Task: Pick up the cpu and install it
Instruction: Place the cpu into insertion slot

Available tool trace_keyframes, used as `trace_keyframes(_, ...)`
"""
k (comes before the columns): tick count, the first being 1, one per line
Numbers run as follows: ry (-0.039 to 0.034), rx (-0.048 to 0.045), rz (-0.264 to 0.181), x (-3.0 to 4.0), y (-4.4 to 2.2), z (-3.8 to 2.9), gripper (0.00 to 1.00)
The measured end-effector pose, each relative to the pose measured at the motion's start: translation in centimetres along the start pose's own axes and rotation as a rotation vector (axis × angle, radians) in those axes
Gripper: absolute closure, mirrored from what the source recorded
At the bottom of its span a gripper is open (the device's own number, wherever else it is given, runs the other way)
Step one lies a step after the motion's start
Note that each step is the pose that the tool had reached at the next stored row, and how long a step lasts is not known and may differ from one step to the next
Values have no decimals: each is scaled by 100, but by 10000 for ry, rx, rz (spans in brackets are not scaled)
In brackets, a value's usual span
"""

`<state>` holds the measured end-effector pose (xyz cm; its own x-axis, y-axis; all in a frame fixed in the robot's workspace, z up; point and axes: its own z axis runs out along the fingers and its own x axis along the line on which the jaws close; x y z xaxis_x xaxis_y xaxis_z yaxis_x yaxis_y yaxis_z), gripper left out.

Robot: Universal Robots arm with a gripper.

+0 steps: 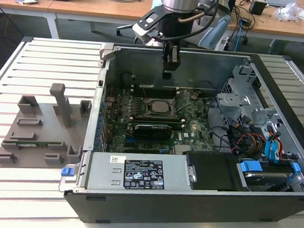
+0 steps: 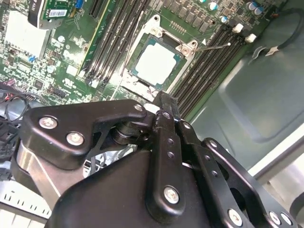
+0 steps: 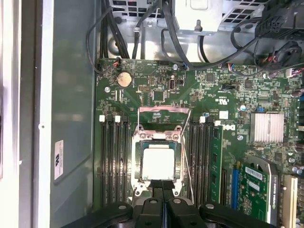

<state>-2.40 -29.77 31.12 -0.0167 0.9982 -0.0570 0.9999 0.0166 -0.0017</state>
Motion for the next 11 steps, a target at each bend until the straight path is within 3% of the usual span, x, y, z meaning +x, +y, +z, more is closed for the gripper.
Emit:
trace_keyframes(6, 0, 0, 0, -7, 0, -115, 89)
trace_keyframes(11, 1, -1, 0, -15, 0, -265, 89)
